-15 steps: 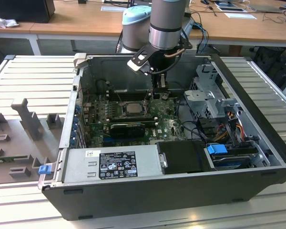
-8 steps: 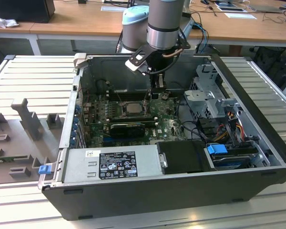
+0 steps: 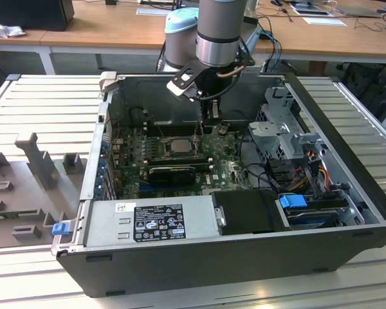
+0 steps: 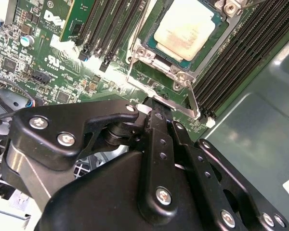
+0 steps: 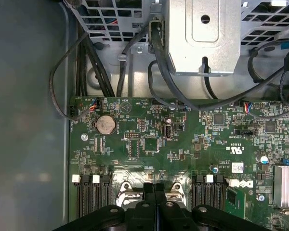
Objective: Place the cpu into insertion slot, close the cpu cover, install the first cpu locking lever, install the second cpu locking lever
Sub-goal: 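Close the cpu cover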
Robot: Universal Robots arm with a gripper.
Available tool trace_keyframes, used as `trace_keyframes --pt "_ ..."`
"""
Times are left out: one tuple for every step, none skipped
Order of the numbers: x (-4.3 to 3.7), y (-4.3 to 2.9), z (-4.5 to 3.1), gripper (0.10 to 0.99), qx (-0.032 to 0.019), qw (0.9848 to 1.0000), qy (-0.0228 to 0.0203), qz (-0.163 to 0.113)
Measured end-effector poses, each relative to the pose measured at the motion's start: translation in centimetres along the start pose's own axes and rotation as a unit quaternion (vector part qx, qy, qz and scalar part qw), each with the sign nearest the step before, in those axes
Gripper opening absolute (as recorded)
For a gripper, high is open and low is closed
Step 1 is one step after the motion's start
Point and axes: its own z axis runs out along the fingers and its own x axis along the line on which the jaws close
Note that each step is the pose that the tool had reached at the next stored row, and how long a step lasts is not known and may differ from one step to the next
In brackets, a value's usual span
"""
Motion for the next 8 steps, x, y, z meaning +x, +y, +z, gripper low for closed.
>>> trace_keyframes --pt "0.0 -0.04 0.0 0.106 0.0 1.0 0.0 0.0" --pt "0.0 -0.13 0.0 0.106 0.0 1.0 0.0 0.0" --pt "0.0 -0.21 0.0 0.106 0.0 1.0 0.0 0.0" --pt "0.0 -0.25 0.0 0.106 0.0 1.0 0.0 0.0" --pt "0.0 -0.3 0.0 0.106 0.0 1.0 0.0 0.0" --pt "0.01 -0.4 -0.01 0.106 0.0 1.0 0.0 0.0" --pt "0.01 -0.49 0.0 0.106 0.0 1.0 0.0 0.0" --pt "0.01 -0.59 -0.01 0.106 0.0 1.0 0.0 0.0"
